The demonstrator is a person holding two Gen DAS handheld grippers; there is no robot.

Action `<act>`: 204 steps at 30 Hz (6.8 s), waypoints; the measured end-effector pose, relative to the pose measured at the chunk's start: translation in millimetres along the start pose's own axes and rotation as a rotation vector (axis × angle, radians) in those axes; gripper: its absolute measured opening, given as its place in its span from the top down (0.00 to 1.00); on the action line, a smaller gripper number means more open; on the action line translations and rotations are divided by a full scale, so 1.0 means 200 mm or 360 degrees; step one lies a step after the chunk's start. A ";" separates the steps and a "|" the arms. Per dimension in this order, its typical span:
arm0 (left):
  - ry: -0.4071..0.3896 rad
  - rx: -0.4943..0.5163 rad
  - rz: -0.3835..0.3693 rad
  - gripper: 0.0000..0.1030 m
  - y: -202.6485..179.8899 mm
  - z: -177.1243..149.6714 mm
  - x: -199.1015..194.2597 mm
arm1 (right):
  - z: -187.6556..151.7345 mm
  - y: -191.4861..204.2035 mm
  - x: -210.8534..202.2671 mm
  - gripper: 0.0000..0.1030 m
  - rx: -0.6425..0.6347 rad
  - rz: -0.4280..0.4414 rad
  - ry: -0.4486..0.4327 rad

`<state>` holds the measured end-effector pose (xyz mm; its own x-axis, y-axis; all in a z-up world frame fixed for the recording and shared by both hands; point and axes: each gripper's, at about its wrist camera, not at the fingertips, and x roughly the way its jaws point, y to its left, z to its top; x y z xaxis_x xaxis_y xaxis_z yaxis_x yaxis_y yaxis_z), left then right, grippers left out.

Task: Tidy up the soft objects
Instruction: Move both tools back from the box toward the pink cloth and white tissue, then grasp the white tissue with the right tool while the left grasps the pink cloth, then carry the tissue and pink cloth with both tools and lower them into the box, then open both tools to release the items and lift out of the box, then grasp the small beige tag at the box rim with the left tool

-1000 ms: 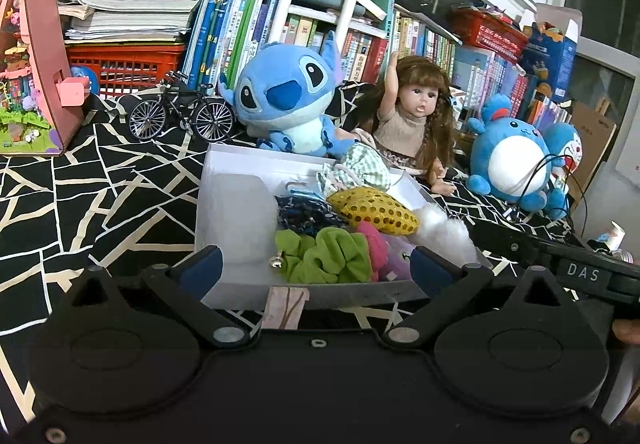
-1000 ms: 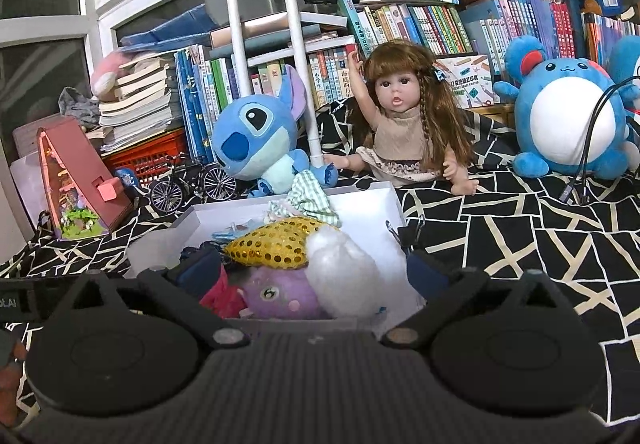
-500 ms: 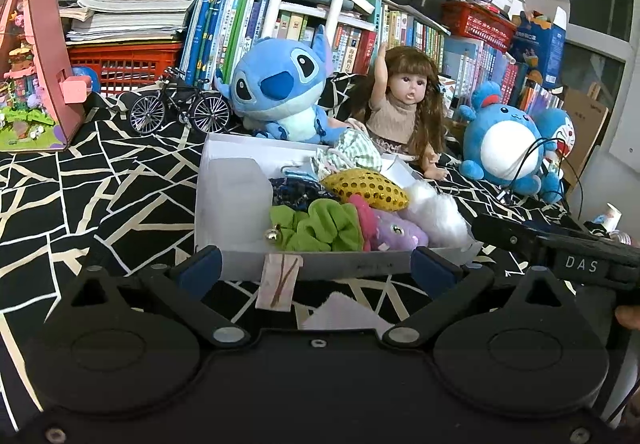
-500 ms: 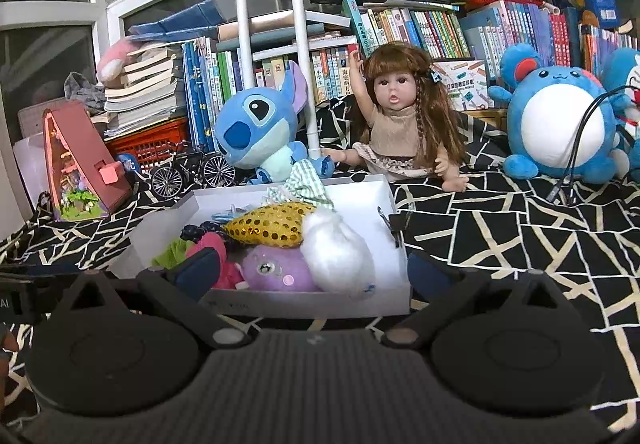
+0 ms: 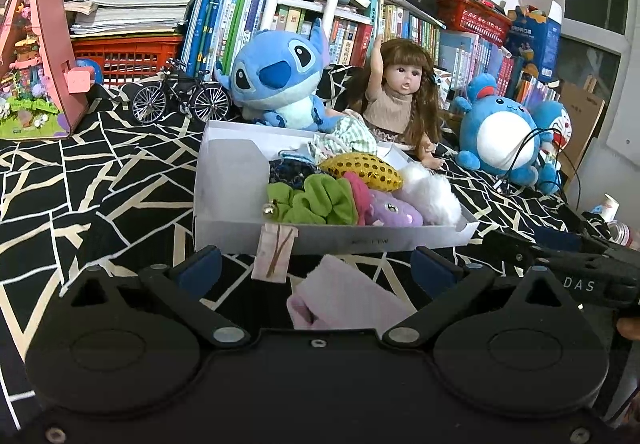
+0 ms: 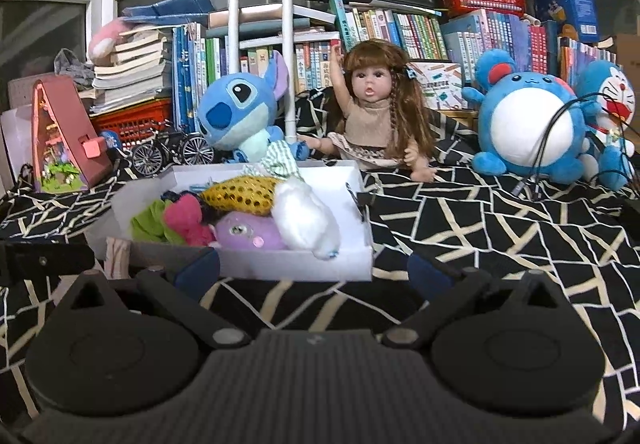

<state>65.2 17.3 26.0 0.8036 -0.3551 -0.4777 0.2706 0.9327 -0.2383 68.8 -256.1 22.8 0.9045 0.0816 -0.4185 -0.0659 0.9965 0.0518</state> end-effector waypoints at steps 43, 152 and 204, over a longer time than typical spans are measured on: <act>0.0055 0.0082 0.0002 0.03 -0.08 -0.14 0.06 | -0.23 -0.06 -0.03 0.05 0.0020 -0.0106 0.0150; -0.0137 0.0123 0.0146 0.05 -0.05 0.49 0.37 | 0.41 0.04 0.44 0.19 0.0042 0.0226 0.0031; 0.0145 -0.0061 0.0177 0.40 0.00 0.03 0.23 | -0.14 0.30 0.06 0.14 -0.0355 0.0424 0.0161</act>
<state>105.3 1.0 8.2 0.7756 -0.2553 -0.5773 0.1607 0.9643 -0.2105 63.2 -194.7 -4.7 0.7976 0.3292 -0.5055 -0.3941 0.9188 -0.0234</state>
